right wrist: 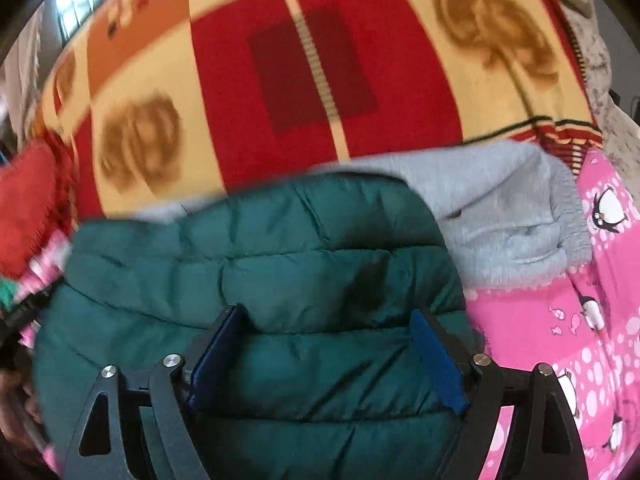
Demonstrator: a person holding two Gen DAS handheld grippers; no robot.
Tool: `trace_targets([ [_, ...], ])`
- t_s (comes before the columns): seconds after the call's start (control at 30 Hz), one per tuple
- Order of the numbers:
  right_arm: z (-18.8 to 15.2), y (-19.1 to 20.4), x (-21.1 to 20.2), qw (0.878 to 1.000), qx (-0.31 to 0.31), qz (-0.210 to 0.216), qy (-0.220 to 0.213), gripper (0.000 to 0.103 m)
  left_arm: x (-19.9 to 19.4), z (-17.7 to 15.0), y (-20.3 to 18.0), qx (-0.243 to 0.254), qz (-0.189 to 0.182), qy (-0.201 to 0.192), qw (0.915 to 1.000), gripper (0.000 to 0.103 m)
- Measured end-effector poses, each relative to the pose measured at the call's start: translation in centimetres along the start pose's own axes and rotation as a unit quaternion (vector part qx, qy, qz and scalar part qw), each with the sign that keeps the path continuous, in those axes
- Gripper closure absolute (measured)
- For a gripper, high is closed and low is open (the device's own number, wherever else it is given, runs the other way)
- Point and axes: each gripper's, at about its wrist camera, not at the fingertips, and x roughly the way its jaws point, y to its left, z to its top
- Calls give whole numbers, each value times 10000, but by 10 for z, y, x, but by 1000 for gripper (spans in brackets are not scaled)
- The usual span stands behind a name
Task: Fold large clothes
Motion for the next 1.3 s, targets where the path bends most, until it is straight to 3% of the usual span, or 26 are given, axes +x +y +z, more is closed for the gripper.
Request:
trace_targets([
  [0.07,-4,-2,9,9999,-115,-7,-38,11,5,-7,-2,96,91,-2,9999,30],
  [0.23,-5,-6,13,9999,-89,98,-8,8,7,-21,-13,441,550,-22,9975,30],
  [0.5,-5,-9,17,9995,-128,277,-7,4,5,-29,-12,437,671,-3,9968,30],
  [0.77,-3,-1,17,9997,-200,142,24,4,5,-30,-15,458,776,2,9959,30],
  [1.07,1,4,15,9994,-168,12,289,3,2,-19,-7,275,439,151,9985,30],
  [1.2,4,9,13,9990,-232,-210,325,2,-28,-6,-7,34,-13,-462,9989,30],
  [1.3,5,12,3,9989,-246,-306,261,2,-46,-1,-17,217,-285,-918,9951,30],
])
